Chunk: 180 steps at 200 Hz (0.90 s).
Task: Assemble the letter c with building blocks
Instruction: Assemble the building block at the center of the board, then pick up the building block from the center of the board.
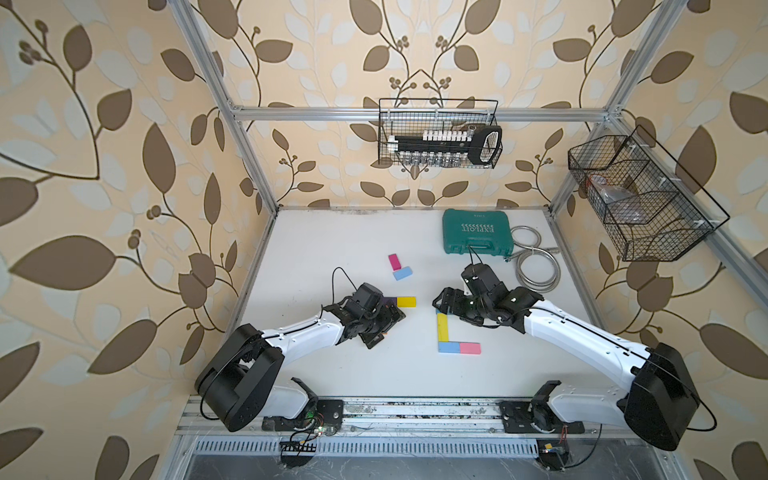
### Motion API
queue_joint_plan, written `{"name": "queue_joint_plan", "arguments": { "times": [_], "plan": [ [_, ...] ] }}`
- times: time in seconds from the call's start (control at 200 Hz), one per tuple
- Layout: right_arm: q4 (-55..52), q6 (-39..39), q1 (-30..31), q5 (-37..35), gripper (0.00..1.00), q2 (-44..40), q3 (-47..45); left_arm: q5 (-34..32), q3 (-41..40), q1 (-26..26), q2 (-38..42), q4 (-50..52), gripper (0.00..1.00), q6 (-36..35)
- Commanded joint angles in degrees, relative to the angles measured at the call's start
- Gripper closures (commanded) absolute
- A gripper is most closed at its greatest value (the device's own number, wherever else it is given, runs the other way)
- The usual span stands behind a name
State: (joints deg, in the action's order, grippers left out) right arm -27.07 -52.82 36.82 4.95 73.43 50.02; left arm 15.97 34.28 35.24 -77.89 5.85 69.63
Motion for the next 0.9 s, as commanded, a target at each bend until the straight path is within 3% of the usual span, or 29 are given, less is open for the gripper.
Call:
{"name": "queue_joint_plan", "arguments": {
  "times": [0.0,0.135,0.305,0.575,0.75,0.895],
  "plan": [
    [-1.0,0.7,-0.3,0.5,0.13,-0.7,-0.2,0.0,-0.4,0.9,3.1,1.1,0.03,0.9],
    [-0.8,0.7,-0.4,0.7,0.13,-0.6,0.0,-1.9,3.6,1.2,8.0,8.8,0.02,-0.7],
    [-1.2,1.5,-1.2,0.9,0.13,0.2,1.1,-8.5,20.0,-1.1,3.8,26.8,0.02,-14.3],
    [-2.2,4.3,-5.0,2.9,0.13,2.0,3.3,-9.4,45.9,-12.0,-18.8,40.2,0.03,-35.0],
    [-2.3,5.8,-5.9,3.0,0.13,3.6,4.6,-15.2,60.7,-12.2,-32.1,44.9,0.06,-40.2],
    [-2.0,6.5,-6.1,3.5,0.13,5.3,5.2,-15.0,68.1,-12.2,-39.5,45.0,0.06,-40.9]
  ]
}}
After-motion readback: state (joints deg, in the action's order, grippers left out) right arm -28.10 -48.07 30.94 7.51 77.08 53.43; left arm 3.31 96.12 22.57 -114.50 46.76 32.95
